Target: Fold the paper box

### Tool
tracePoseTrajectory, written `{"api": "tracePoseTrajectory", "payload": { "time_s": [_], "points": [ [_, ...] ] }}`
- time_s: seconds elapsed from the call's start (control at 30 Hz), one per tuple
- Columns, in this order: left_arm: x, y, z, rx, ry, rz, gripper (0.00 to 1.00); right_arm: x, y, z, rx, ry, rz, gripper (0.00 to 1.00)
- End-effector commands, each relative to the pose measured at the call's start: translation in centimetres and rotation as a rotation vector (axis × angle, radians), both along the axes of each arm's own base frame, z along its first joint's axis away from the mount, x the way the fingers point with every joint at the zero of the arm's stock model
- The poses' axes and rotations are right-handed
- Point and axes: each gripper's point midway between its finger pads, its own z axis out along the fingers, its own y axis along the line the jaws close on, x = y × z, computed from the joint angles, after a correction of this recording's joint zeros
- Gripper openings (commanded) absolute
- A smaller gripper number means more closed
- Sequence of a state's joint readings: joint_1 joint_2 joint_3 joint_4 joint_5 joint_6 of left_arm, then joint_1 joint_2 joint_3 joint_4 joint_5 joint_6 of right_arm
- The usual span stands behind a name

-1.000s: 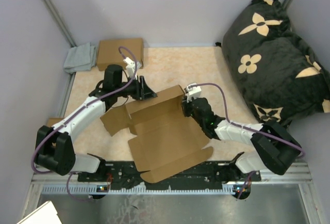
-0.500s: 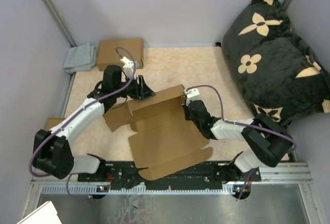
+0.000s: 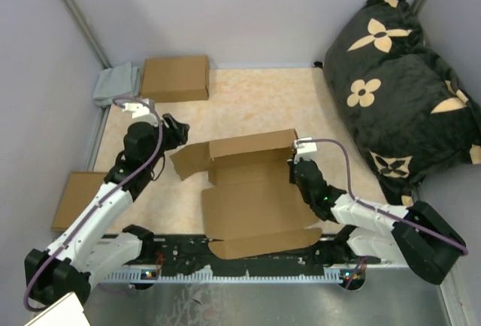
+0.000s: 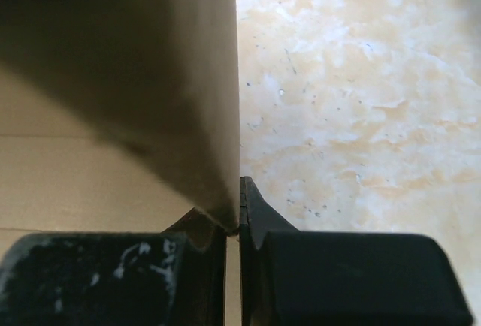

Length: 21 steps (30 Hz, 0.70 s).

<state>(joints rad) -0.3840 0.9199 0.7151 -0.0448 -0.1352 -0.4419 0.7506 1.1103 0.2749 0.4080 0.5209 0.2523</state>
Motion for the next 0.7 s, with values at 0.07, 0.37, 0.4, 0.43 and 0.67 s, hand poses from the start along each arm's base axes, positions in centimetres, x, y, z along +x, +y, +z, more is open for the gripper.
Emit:
{"api": "tracePoseTrajectory", "payload": {
  "time_s": [0.07, 0.37, 0.4, 0.43, 0.67],
  "points": [
    [1.3, 4.3, -3.8, -0.05, 0.013, 0.303, 0.63, 0.1, -1.9, 1.5, 0.021, -0.025, -0.115, 0.0],
    [-1.0, 3.7, -10.2, -0.094, 0.044, 0.198, 0.6, 0.2, -2.4, 1.1, 0.062, 0.035, -0.112, 0.0],
    [-1.5, 3.1, -10.5, -0.107, 0.036, 0.159, 0.6, 0.3, -2.3, 1.1, 0.065, 0.043, -0.107, 0.0],
    [-2.1, 2.3, -10.5, -0.122, 0.025, 0.1, 0.6, 0.3, -2.2, 1.0, 0.069, 0.051, -0.099, 0.0],
    [-5.2, -1.6, -9.7, -0.169, -0.071, -0.187, 0.61, 0.3, -0.8, 0.7, 0.107, 0.079, -0.04, 0.0]
  ]
}}
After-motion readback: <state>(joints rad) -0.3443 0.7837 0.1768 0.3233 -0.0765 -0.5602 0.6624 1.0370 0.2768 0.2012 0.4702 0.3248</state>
